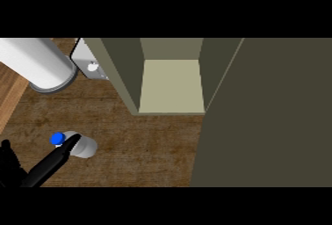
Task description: Pick up the bottled water, place it into the cabinet and close the cabinet
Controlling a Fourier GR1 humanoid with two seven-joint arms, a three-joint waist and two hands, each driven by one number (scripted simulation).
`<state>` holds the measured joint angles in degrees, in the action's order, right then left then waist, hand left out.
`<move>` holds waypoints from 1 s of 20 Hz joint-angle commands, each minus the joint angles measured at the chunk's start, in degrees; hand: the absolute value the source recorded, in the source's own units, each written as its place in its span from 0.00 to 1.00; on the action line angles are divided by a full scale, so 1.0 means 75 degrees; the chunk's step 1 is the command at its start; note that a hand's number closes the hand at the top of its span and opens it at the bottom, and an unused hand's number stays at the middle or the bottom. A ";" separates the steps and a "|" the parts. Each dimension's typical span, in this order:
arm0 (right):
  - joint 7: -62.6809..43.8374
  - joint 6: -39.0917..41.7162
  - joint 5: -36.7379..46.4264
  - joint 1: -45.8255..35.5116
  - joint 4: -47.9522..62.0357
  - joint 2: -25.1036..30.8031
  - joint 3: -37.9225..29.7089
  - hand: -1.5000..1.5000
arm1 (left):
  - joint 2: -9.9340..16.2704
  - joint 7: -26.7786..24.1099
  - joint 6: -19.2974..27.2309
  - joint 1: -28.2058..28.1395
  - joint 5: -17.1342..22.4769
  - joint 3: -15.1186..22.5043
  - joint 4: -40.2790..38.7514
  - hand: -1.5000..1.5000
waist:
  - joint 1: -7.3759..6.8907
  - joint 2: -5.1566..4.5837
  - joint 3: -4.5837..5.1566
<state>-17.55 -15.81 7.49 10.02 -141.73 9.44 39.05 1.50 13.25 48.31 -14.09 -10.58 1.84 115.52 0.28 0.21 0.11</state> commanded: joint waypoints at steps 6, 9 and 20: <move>-0.0769 -0.0103 0.0660 -0.0151 -0.1131 0.0451 -0.0130 0.00 | -0.0196 -0.2453 -0.0485 0.0083 0.1757 -0.0366 -0.1904 0.00 | 0.0002 -0.0004 0.0002; 0.0071 -0.0492 0.1226 0.0396 -0.0485 0.0339 0.0821 0.00 | -0.0198 -0.2866 -0.0917 0.0474 0.2279 -0.0820 -0.2554 0.00 | 0.0053 0.0007 -0.0003; -0.0470 -0.0681 0.1065 -0.0348 -0.0562 0.0538 0.0429 0.00 | -0.0200 -0.5160 -0.0807 0.1231 0.4004 -0.0576 -0.4989 0.00 | 0.0036 -0.0014 0.0003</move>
<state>-18.08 -20.65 8.57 7.82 -141.30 12.77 41.42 0.03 -17.63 41.45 -6.93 13.44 -3.59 85.39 0.51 0.14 0.09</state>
